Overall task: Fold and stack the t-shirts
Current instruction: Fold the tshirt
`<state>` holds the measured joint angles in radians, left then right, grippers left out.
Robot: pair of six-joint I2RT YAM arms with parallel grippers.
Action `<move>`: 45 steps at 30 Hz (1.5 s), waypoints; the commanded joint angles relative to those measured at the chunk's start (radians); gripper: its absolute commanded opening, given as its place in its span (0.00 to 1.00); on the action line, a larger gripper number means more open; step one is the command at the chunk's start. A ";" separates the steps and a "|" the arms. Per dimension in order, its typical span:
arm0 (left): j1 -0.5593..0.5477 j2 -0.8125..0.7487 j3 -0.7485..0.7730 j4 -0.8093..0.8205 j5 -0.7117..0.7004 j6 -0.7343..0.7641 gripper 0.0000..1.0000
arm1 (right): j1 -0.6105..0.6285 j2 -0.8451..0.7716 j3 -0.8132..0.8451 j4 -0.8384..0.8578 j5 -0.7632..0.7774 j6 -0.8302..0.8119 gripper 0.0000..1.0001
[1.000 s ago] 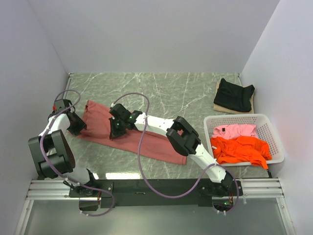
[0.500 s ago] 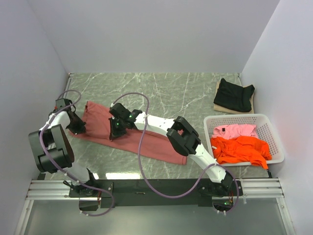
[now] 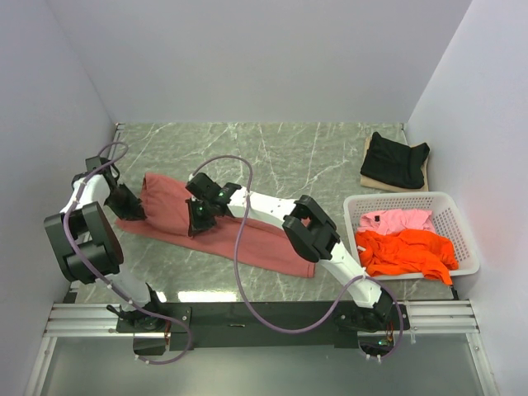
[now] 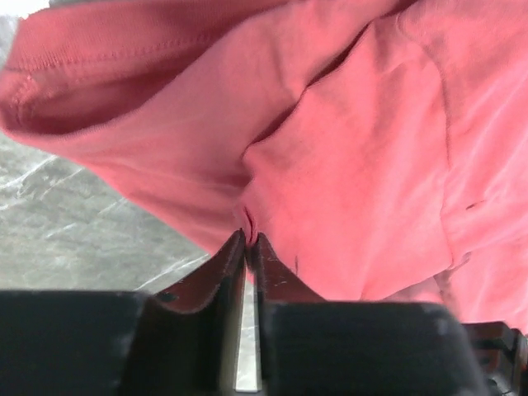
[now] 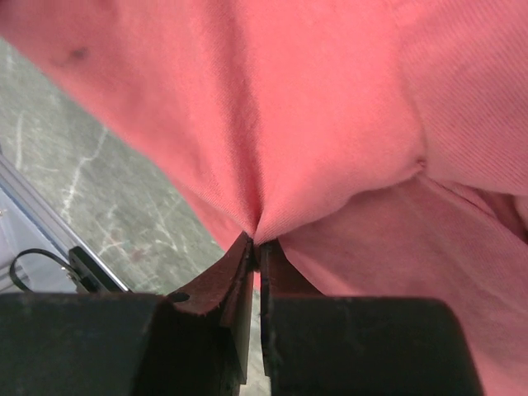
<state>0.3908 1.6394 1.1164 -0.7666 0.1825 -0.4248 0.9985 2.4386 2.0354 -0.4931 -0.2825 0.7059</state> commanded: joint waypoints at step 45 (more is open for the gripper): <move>-0.383 0.515 0.677 0.133 -0.159 -0.167 0.60 | -0.360 -0.791 -0.822 -0.116 0.325 -0.151 0.46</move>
<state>0.0319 2.1910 1.7348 -0.6468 0.0738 -0.6025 0.6796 1.6821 1.2274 -0.6243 0.0120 0.5781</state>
